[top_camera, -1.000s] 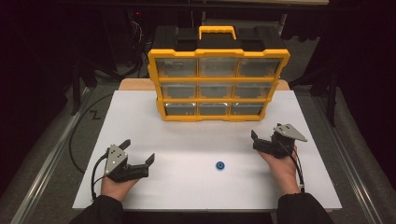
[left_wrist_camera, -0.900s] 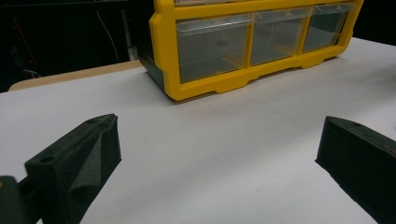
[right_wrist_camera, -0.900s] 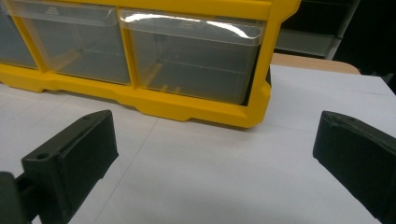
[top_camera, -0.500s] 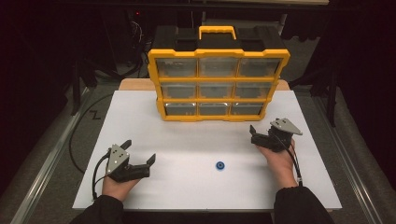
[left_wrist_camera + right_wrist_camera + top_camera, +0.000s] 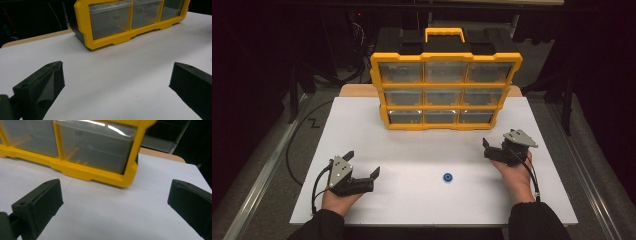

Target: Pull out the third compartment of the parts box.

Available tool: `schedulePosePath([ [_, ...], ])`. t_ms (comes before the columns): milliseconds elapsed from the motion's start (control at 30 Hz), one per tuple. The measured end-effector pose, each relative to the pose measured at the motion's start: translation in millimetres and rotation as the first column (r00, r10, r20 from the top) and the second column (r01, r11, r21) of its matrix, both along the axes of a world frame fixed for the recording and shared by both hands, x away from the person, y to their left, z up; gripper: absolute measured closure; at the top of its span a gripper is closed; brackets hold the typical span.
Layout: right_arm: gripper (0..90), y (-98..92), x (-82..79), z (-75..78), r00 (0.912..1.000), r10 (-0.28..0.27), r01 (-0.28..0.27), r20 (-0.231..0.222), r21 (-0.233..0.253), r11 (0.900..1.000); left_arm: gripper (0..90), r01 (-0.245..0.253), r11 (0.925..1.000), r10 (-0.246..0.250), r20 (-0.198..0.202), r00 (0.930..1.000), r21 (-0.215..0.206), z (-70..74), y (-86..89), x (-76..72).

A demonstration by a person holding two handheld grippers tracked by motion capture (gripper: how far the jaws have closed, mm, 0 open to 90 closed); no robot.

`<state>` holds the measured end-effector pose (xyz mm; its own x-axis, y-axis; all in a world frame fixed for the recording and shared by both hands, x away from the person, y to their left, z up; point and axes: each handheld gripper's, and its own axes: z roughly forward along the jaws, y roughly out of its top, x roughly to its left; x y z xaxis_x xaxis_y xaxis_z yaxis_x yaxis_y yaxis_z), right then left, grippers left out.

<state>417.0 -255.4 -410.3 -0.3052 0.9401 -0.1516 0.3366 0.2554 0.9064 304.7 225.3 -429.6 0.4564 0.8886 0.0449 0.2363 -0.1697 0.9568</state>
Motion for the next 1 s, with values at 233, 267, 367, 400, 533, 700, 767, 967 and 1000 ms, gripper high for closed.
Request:
schedulePosePath([
  [233, 0.8, -13.6, -7.7, -2.7, 1.0000, -0.005, 0.005, -0.002, -0.048, 0.999, 0.3, 0.000, 1.0000, 0.000, -0.001, 1.0000, -0.004, 0.8, 0.1, -1.3],
  [267, 0.8, -13.6, -7.7, -2.7, 1.0000, -0.005, 0.005, -0.002, -0.048, 0.999, 0.3, 0.000, 1.0000, 0.000, -0.003, 1.0000, -0.009, 0.9, 0.2, -1.4],
  [367, 0.8, -15.9, -9.9, -2.8, 1.0000, 0.008, -0.008, 0.002, -0.062, 0.998, 0.3, 0.000, 0.9999, -0.001, -0.012, 0.9999, -0.015, 1.2, 0.7, -1.3],
  [400, 0.8, -15.2, -10.6, -3.3, 0.9997, 0.022, -0.021, 0.011, -0.093, 0.995, 0.3, 0.001, 0.9998, -0.001, -0.013, 0.9999, -0.019, 1.3, 0.8, -1.2],
  [533, 0.8, -11.0, -11.8, -4.7, 0.9983, 0.050, -0.045, 0.029, -0.162, 0.986, 0.7, 0.005, 0.9996, -0.005, -0.016, 0.9999, -0.029, 1.8, 1.6, -1.6],
  [700, 0.9, -5.8, -13.3, -5.7, 0.9976, 0.063, -0.055, 0.029, -0.222, 0.974, 0.7, 0.009, 0.9997, -0.009, -0.018, 0.9998, -0.023, 1.9, 1.5, -2.0],
  [767, 0.9, -2.7, -14.6, -6.3, 0.9966, 0.080, -0.072, 0.020, -0.260, 0.963, 0.7, 0.007, 0.9997, -0.007, -0.017, 0.9998, -0.021, 1.9, 1.5, -2.0],
  [967, 0.8, 2.5, -16.7, -7.9, 0.9938, 0.109, -0.096, 0.023, -0.322, 0.942, 0.8, -0.006, 0.9998, 0.006, -0.014, 0.9999, -0.021, 1.8, 1.4, -2.1],
  [1000, 0.8, 4.5, -17.3, -8.5, 0.9931, 0.113, -0.096, 0.029, -0.346, 0.933, 0.8, -0.006, 0.9998, 0.006, -0.015, 0.9999, -0.020, 1.8, 1.4, -2.2],
])
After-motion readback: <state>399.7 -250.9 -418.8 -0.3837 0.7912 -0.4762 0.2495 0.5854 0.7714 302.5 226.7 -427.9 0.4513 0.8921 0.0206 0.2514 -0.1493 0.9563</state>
